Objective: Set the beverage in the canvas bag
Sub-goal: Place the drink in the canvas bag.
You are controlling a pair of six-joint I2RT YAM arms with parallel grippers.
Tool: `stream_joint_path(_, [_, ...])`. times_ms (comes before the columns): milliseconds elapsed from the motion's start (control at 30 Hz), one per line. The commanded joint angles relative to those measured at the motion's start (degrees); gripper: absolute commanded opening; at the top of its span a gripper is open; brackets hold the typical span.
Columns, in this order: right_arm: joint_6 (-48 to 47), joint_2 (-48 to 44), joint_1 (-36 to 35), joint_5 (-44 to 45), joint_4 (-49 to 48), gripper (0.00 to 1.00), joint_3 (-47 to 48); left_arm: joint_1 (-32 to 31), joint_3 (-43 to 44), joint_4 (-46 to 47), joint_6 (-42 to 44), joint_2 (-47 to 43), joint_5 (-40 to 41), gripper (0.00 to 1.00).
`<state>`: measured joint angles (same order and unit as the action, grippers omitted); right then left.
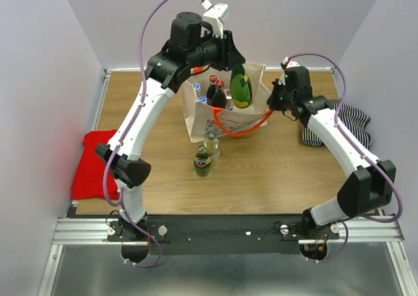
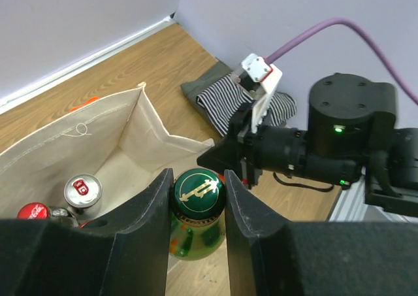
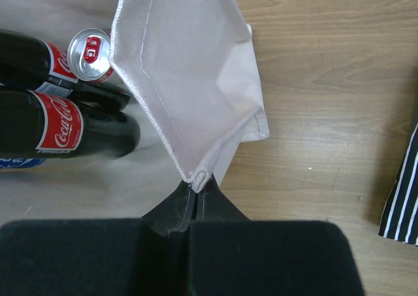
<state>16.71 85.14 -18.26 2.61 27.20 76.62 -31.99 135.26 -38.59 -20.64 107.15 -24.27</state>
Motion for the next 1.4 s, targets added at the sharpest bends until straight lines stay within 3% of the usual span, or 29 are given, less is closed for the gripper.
stream_joint_path(0, [1.3,-2.7,-0.8,-4.9,-0.1,0.01,-1.3,-2.0,3.4,8.6,1.5,0.6,5.4,0.00])
stream_joint_path(467, [1.0,-4.2,-0.9,-7.4,0.3,0.01,-1.8,-6.6,2.6,6.1,10.6,9.5,22.6,0.00])
stream_joint_path(700, [1.2,-4.8,-0.9,-7.6,0.7,0.01,-1.1,-8.4,-5.3,10.4,14.6,8.5,30.8,0.00])
stream_joint_path(1000, [2.3,-5.4,-1.0,-7.5,1.2,0.01,0.5,-9.0,-17.6,18.5,14.8,4.8,34.4,0.00])
stream_joint_path(1367, [2.5,-5.5,-1.0,-7.7,2.0,0.01,2.0,-9.0,-24.0,22.2,13.9,2.3,35.1,0.00])
